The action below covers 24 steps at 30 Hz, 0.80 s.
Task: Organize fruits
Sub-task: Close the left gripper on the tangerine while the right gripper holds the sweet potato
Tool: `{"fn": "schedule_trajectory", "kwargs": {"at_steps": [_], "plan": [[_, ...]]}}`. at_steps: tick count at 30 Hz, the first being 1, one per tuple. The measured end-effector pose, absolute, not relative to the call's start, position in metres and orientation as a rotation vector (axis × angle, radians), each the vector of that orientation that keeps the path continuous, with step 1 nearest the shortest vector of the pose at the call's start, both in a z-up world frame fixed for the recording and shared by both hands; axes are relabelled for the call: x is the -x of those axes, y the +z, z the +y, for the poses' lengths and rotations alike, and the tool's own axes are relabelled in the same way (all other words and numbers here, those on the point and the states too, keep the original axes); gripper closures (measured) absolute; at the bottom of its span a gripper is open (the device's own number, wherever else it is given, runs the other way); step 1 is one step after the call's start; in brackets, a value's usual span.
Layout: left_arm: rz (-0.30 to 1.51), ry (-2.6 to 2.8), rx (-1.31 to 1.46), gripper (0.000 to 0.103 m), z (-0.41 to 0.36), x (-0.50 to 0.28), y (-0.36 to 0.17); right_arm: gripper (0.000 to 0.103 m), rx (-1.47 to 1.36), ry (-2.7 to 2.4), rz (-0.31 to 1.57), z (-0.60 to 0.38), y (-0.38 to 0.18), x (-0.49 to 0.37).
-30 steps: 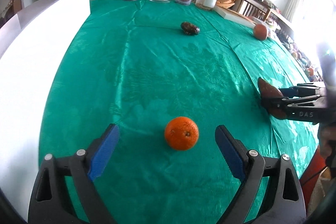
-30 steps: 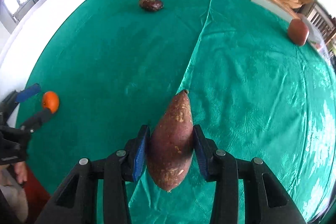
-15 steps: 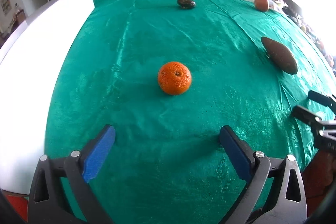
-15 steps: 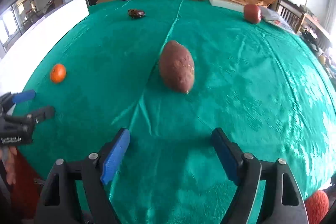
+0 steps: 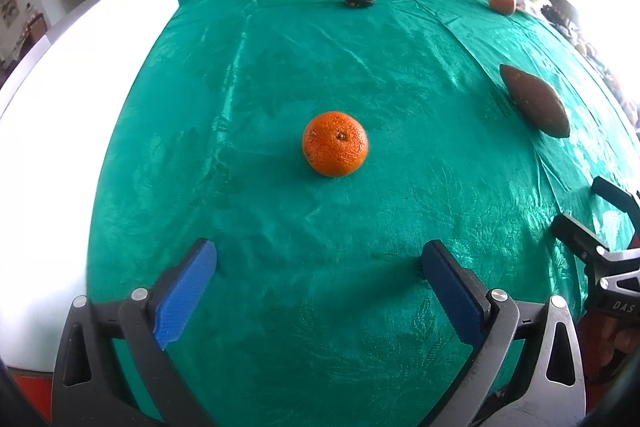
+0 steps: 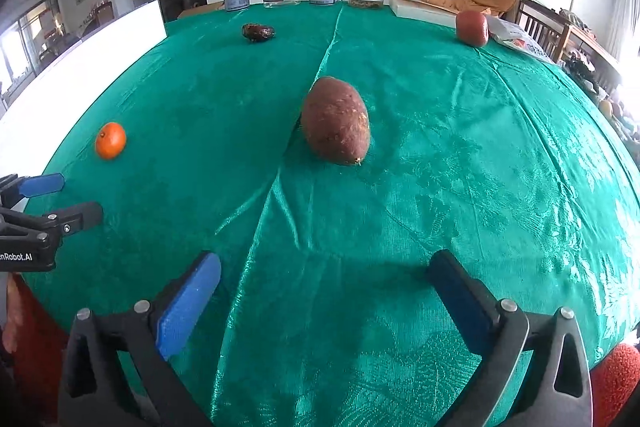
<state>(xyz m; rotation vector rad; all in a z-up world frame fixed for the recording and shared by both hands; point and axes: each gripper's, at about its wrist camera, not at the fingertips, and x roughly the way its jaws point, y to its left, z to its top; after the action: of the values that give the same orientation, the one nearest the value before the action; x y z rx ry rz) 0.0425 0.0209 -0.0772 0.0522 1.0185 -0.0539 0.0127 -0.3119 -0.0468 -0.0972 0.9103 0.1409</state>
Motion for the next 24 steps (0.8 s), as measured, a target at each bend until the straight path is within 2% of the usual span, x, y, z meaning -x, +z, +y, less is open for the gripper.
{"fn": "schedule_trajectory", "kwargs": {"at_steps": [5, 9, 17, 18, 20, 24], "plan": [[0.933, -0.028, -0.034, 0.0, 0.021, -0.031, -0.08, 0.0, 0.102, 0.139, 0.915, -0.309, -0.047, -0.016], [1.039, -0.112, -0.031, 0.001, 0.024, -0.047, -0.071, 0.0, 0.099, 0.142, 0.942, -0.311, -0.046, -0.019], [1.097, -0.212, 0.072, 0.002, 0.029, -0.092, -0.057, 0.002, -0.105, 0.226, 0.999, -0.347, -0.012, -0.066], [1.101, -0.201, 0.071, 0.002, 0.029, -0.093, -0.058, 0.004, -0.106, 0.259, 1.028, -0.348, -0.009, -0.076], [1.105, -0.186, 0.063, 0.003, 0.027, -0.095, -0.059, 0.015, -0.101, 0.305, 1.112, -0.348, -0.009, -0.098], [1.128, -0.158, 0.002, 0.003, 0.019, -0.1, -0.06, 0.02, -0.096, 0.342, 1.261, -0.341, -0.013, -0.143]]}}
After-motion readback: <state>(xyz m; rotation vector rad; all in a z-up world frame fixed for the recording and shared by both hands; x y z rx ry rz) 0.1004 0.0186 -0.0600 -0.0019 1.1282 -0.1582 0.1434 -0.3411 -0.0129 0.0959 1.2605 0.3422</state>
